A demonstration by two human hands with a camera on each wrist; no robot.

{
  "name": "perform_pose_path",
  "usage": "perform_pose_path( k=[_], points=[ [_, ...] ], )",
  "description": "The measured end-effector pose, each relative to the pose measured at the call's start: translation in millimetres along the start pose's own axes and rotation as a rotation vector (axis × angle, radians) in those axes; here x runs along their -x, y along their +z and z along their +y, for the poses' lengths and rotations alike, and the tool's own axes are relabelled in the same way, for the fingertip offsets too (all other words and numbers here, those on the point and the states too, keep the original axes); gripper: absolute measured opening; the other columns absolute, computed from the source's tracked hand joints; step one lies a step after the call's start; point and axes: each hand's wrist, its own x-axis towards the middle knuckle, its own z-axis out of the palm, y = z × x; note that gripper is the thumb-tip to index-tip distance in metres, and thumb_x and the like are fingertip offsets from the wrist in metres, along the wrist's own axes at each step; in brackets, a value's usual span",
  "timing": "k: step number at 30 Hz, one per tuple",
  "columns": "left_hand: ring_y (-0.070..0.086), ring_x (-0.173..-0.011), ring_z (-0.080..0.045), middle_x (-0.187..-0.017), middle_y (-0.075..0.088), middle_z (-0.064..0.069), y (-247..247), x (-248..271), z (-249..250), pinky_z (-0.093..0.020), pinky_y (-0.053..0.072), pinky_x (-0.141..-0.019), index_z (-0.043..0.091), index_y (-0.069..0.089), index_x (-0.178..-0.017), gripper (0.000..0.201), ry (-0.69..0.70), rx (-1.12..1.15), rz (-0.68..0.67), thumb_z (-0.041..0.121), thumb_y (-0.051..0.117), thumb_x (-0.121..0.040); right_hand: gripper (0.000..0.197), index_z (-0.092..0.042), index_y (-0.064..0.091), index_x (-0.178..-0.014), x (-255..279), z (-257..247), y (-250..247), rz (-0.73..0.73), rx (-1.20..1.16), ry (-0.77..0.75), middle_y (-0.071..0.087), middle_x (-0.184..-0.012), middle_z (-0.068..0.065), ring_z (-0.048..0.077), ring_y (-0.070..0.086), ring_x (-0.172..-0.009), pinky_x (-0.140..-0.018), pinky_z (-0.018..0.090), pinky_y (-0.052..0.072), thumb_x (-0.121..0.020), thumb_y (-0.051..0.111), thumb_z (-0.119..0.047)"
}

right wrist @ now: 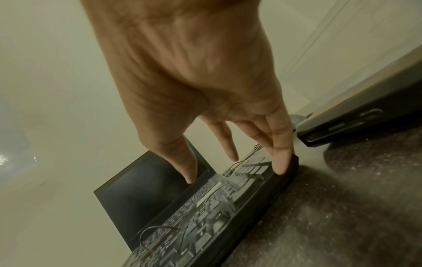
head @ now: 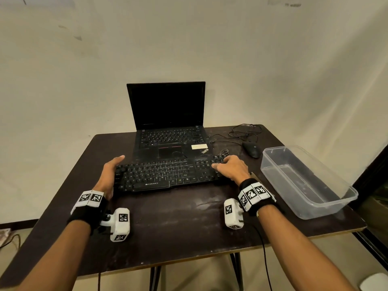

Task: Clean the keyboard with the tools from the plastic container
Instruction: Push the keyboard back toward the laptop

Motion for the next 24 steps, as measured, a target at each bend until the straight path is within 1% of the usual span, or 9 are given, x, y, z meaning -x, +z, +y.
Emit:
perform_pose_path(
  k=[3,6,7,10,13,16,18,21,24],
  points=[
    [0.064,-0.043,-0.004,-0.050,0.067,0.008,-2.9,-3.8,-2.5,-0.033,0.040,-0.066,0.016,0.060,-0.088,0.029,0.000,0.004,-0.012,0.030,0.044,-0.108,0.064,-0.012,0.059,-0.142,0.5,-0.8,1.6,0.005,-0.001,0.004,0.063,-0.145,0.013,0.034,0.057,-0.136,-0.108,0.038,0.046,-0.094,0.072,-0.052],
    [0.066,-0.044,-0.007,-0.054,0.069,0.004,-6.5,-7.0,-4.1,-0.034,0.043,-0.064,0.017,0.075,-0.066,0.053,-0.008,-0.004,-0.057,0.032,0.044,-0.107,0.062,-0.012,0.060,-0.140,1.2,-1.2,2.2,0.009,-0.004,0.005,0.063,-0.144,0.013,0.034,0.057,-0.135,-0.108,0.039,0.046,-0.094,0.072,-0.051],
    [0.065,-0.044,-0.007,-0.053,0.068,0.004,-6.0,-4.9,-4.3,-0.034,0.046,-0.063,0.017,0.075,-0.066,0.054,-0.006,-0.007,-0.056,0.032,0.044,-0.107,0.060,-0.012,0.061,-0.139,2.2,-1.5,1.7,0.007,-0.005,0.004,0.063,-0.144,0.013,0.034,0.057,-0.135,-0.108,0.039,0.046,-0.094,0.072,-0.050],
    [0.063,-0.041,-0.004,-0.048,0.066,0.008,-3.6,-1.3,-3.0,-0.027,0.051,-0.055,0.015,0.059,-0.086,0.031,-0.009,0.000,-0.031,0.029,0.043,-0.109,0.059,-0.011,0.061,-0.138,3.7,-1.7,2.5,0.002,-0.003,-0.001,0.063,-0.144,0.014,0.035,0.057,-0.135,-0.108,0.039,0.045,-0.095,0.073,-0.049],
    [0.062,-0.040,0.000,-0.045,0.063,0.015,2.8,7.1,2.2,-0.027,0.052,-0.057,0.017,0.055,-0.087,0.028,0.013,0.007,-0.022,0.026,0.041,-0.109,0.058,-0.010,0.062,-0.137,4.8,-1.2,3.4,0.005,0.008,-0.001,0.063,-0.144,0.014,0.035,0.057,-0.135,-0.108,0.040,0.046,-0.095,0.072,-0.048],
    [0.064,-0.043,-0.001,-0.046,0.064,0.014,0.3,0.2,-2.3,-0.029,0.049,-0.061,0.017,0.054,-0.086,0.028,0.016,-0.004,-0.010,0.028,0.042,-0.109,0.055,-0.009,0.064,-0.134,4.7,-1.7,4.0,0.008,0.007,0.003,0.064,-0.142,0.014,0.035,0.058,-0.134,-0.107,0.039,0.046,-0.095,0.073,-0.046],
    [0.072,-0.057,-0.012,-0.060,0.073,0.005,-8.4,-14.5,-9.7,-0.032,0.051,-0.066,0.014,0.062,-0.089,0.031,0.005,-0.029,-0.026,0.034,0.045,-0.107,0.053,-0.009,0.065,-0.132,4.7,-3.4,3.1,0.012,0.006,0.003,0.065,-0.140,0.014,0.034,0.059,-0.132,-0.106,0.039,0.046,-0.095,0.073,-0.045],
    [0.073,-0.083,-0.025,-0.102,0.077,-0.015,-23.3,-28.2,-18.1,-0.037,0.053,-0.078,0.008,0.075,-0.105,0.044,-0.025,-0.094,-0.055,0.045,0.051,-0.101,0.052,-0.010,0.065,-0.133,9.0,-5.2,3.3,0.025,-0.001,-0.011,0.066,-0.140,0.014,0.035,0.059,-0.132,-0.106,0.039,0.046,-0.094,0.073,-0.043],
    [0.073,-0.090,-0.027,-0.110,0.077,-0.016,-25.0,-33.4,-24.7,-0.038,0.054,-0.080,0.004,0.074,-0.118,0.050,-0.040,-0.152,-0.047,0.046,0.052,-0.100,0.065,-0.014,0.056,-0.148,14.4,5.5,3.1,0.030,-0.028,-0.024,0.059,-0.150,0.012,0.034,0.053,-0.141,-0.113,0.039,0.042,-0.094,0.074,-0.045]
  ],
)
